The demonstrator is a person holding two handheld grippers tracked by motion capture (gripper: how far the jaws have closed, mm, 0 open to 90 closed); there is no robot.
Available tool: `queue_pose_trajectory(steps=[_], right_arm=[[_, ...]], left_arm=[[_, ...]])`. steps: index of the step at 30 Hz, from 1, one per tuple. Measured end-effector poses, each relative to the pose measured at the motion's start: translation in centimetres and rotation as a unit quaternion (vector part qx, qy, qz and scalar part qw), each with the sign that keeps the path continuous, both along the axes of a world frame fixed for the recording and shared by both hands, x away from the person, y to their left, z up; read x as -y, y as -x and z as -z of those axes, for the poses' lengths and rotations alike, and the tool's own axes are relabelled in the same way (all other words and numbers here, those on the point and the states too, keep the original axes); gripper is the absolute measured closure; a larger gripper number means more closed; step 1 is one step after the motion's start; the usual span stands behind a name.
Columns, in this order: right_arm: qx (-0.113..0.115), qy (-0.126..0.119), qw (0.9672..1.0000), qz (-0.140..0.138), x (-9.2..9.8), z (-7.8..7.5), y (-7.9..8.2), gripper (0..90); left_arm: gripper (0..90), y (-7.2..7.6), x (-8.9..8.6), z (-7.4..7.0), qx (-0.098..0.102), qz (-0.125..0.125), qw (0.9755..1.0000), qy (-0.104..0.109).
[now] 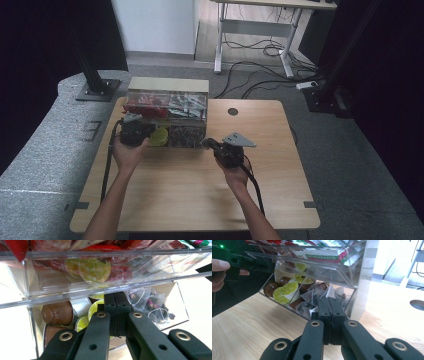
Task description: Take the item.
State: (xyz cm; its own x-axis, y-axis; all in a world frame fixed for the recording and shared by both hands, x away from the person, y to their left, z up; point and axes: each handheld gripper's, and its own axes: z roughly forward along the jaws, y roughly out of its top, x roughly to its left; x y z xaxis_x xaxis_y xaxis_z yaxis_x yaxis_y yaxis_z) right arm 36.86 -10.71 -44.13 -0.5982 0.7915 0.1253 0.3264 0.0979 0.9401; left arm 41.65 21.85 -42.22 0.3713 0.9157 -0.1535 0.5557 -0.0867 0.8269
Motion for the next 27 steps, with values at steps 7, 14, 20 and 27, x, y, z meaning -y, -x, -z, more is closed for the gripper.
queue_pose_trajectory(steps=[7,14,20,27], right_arm=[[-0.001,0.001,1.0,0.009,1.4,0.1,0.3,88.9],[0.001,-0.002,0.9999,0.017,2.7,0.2,0.7,88.9],[0.001,-0.007,0.9997,0.024,3.7,0.3,1.0,88.9],[0.001,-0.011,0.9993,0.035,4.9,0.6,1.2,88.9]], left_arm=[[90.0,0.0,0.1,0.0,0.002,0.0,1.0,0.0],[90.0,0.0,0.1,0.0,0.001,0.0,1.0,0.0],[90.0,0.0,0.1,0.1,0.001,0.0,1.0,-0.001],[90.0,0.1,0.0,0.2,-0.001,0.0,1.0,-0.003]])
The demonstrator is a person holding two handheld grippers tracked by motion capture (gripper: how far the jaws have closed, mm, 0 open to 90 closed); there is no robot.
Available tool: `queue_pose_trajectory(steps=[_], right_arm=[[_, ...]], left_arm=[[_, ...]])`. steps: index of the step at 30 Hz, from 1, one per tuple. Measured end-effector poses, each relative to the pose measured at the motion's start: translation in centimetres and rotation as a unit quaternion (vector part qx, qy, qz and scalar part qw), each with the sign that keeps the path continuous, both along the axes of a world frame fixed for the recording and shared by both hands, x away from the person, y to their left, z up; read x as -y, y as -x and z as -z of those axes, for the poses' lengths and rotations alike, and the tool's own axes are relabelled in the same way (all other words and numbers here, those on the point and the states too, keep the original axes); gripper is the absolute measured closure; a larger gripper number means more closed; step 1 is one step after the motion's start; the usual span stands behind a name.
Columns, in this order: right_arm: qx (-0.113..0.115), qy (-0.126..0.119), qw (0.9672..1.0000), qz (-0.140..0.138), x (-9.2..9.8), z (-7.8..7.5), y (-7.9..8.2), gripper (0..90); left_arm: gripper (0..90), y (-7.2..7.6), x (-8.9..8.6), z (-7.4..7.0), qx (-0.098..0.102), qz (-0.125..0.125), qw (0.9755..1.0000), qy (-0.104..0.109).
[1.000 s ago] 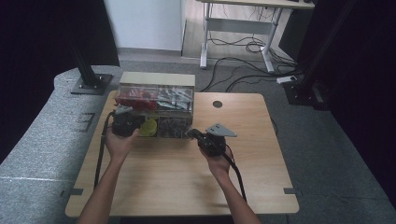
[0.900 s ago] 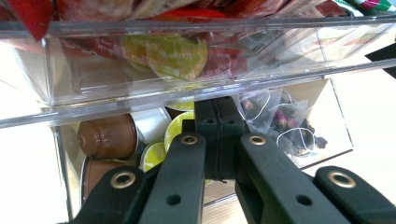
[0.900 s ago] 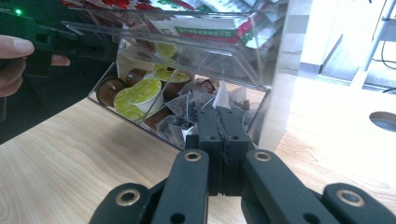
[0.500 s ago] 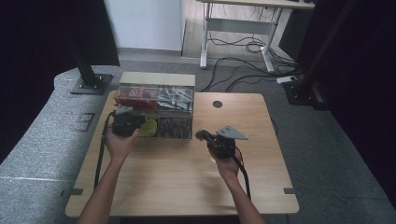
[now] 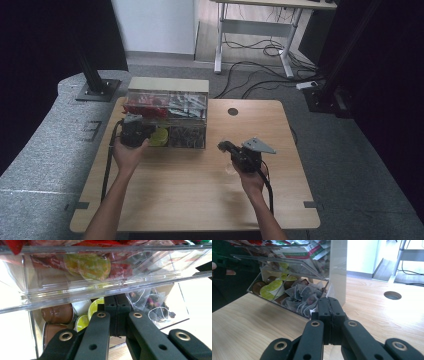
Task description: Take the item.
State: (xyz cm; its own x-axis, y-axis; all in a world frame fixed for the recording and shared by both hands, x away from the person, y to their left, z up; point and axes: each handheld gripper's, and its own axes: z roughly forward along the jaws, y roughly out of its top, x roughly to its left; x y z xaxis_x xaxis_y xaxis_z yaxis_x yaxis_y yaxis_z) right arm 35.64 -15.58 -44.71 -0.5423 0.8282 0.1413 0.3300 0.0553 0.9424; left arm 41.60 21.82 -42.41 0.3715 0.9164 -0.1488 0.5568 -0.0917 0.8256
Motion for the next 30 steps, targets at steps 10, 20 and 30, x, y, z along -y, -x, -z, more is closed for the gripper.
queue_pose_trajectory(steps=[10,20,30], right_arm=[[0.0,0.002,0.9999,0.012,1.3,0.1,0.3,88.9],[-0.001,0.001,0.9998,0.02,2.3,0.2,0.4,88.9],[-0.004,0.003,0.9997,0.025,2.8,0.7,0.5,88.8]], left_arm=[[90.0,0.0,0.1,0.1,-0.002,0.001,1.0,0.0],[90.0,-0.1,0.1,0.3,-0.004,0.0,1.0,0.0],[90.0,-0.1,0.4,0.3,-0.004,0.001,1.0,-0.002]])
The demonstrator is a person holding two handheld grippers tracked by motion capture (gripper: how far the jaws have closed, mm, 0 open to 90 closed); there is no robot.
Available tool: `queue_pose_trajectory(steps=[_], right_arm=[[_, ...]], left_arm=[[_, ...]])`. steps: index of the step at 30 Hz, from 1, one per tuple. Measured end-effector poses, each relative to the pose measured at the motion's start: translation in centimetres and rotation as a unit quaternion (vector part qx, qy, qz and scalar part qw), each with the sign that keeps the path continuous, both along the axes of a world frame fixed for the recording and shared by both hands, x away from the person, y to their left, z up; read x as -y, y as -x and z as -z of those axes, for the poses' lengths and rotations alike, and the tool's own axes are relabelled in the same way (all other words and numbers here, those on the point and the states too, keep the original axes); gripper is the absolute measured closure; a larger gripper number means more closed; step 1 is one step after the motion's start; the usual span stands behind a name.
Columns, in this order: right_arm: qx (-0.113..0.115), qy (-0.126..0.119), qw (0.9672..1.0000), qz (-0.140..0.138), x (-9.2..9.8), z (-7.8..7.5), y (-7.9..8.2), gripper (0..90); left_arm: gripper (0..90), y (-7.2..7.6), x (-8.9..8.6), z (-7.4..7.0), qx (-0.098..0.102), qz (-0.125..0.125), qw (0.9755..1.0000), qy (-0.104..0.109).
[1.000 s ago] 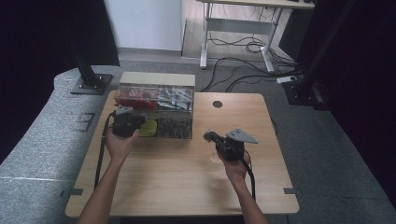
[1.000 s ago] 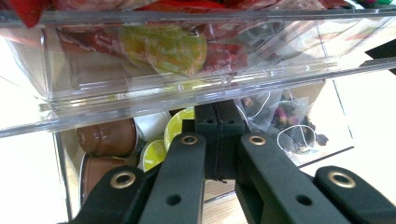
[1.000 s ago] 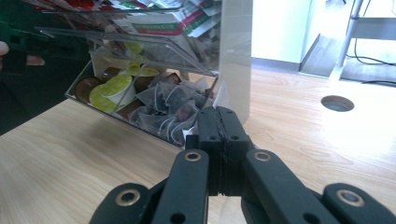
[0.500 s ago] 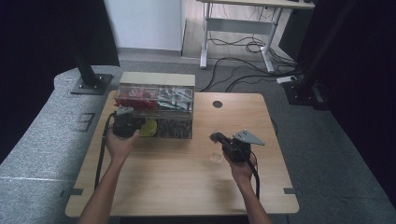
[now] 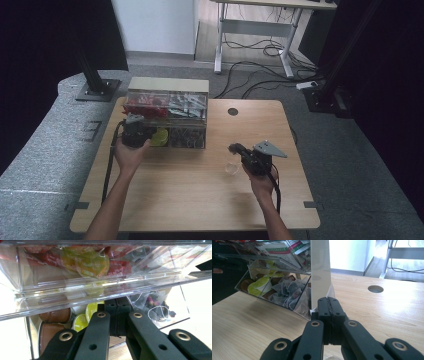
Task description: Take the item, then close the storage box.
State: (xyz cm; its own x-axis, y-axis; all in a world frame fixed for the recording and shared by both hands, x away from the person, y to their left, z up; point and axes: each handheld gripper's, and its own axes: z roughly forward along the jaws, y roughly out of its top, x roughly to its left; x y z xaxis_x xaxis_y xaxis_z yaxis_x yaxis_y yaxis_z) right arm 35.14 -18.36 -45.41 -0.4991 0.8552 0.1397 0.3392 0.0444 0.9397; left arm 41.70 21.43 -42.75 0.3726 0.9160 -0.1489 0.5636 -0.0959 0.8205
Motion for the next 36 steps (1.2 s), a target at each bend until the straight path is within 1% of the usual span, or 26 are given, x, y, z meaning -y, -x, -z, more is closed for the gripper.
queue_pose_trajectory(steps=[3,7,14,19,23,29,32,36], right_arm=[[-0.001,0.0,1.0,0.001,0.0,0.2,-0.1,88.3],[-0.001,0.006,1.0,0.002,-0.1,0.5,-0.1,79.6],[0.006,0.007,0.9999,0.014,0.2,0.7,0.3,71.1],[0.007,0.0,0.9999,0.01,0.7,0.9,0.7,67.0],[0.006,0.005,1.0,0.004,1.1,1.2,1.1,63.5],[0.002,0.011,0.9999,0.003,1.8,1.7,1.8,62.6],[-0.001,0.01,0.9999,0.003,1.9,1.8,1.9,62.6],[-0.001,0.012,0.9999,0.001,2.0,2.0,2.1,62.6]], left_arm=[[90.0,0.0,0.0,0.0,0.0,0.0,1.0,-0.001],[90.0,0.0,0.0,0.0,-0.001,0.0,1.0,-0.001],[90.0,0.0,0.2,0.1,-0.001,0.002,1.0,-0.001],[90.0,0.0,0.3,0.2,-0.002,0.002,1.0,-0.002],[90.0,0.1,0.3,0.3,-0.004,0.002,1.0,-0.002],[90.0,0.3,0.3,0.3,-0.005,0.001,1.0,0.001],[90.0,0.4,0.4,0.3,-0.004,0.002,1.0,-0.002],[90.0,0.6,0.4,0.4,-0.004,0.005,1.0,0.001]])
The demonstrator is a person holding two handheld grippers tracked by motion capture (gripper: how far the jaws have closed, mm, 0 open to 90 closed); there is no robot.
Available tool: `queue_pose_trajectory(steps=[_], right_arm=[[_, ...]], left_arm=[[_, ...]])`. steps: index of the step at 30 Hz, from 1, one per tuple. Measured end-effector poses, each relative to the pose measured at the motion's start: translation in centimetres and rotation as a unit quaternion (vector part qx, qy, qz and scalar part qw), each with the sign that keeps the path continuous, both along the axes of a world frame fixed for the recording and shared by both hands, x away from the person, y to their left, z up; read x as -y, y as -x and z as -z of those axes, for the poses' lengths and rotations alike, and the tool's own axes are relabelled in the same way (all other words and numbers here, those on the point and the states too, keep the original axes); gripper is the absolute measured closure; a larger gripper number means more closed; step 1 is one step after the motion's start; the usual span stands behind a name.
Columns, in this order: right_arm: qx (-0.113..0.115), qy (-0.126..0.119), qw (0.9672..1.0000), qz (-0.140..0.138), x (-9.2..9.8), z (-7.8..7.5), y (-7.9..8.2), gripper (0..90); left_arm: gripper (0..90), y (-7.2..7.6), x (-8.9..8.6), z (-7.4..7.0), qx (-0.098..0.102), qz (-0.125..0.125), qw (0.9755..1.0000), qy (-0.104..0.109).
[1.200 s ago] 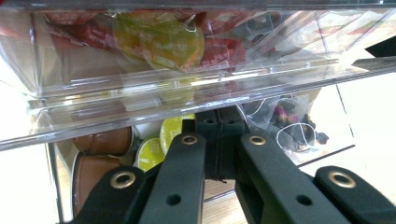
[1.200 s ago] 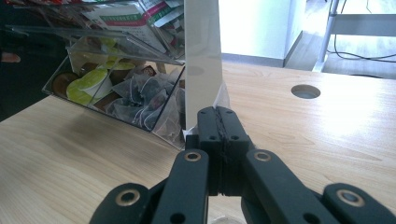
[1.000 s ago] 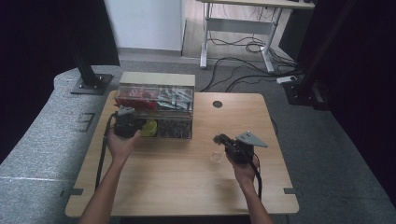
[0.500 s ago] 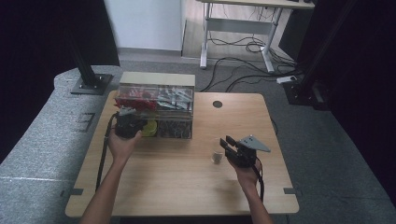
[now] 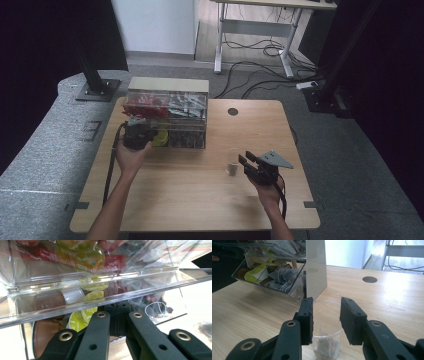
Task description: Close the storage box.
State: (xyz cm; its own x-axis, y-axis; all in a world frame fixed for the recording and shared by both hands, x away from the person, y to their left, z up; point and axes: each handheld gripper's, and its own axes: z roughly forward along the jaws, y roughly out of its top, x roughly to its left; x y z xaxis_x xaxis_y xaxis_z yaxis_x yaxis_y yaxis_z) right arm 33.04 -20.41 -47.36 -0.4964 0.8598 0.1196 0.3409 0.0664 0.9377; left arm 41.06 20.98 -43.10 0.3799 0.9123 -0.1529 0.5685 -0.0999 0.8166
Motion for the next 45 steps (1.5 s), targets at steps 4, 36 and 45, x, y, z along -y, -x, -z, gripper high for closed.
queue_pose_trajectory(steps=[4,36,45], right_arm=[[-0.001,0.002,1.0,0.0,0.2,0.1,0.2,62.5],[-0.023,0.011,0.9997,0.002,0.5,1.5,0.1,62.3],[-0.025,0.013,0.9996,0.0,0.3,1.7,0.1,62.4]], left_arm=[[90.0,0.2,0.0,0.5,-0.004,0.0,1.0,0.002],[90.0,0.8,0.2,4.1,-0.038,0.007,0.9992,0.01],[90.0,1.0,0.3,4.7,-0.045,0.014,0.9988,0.01]])
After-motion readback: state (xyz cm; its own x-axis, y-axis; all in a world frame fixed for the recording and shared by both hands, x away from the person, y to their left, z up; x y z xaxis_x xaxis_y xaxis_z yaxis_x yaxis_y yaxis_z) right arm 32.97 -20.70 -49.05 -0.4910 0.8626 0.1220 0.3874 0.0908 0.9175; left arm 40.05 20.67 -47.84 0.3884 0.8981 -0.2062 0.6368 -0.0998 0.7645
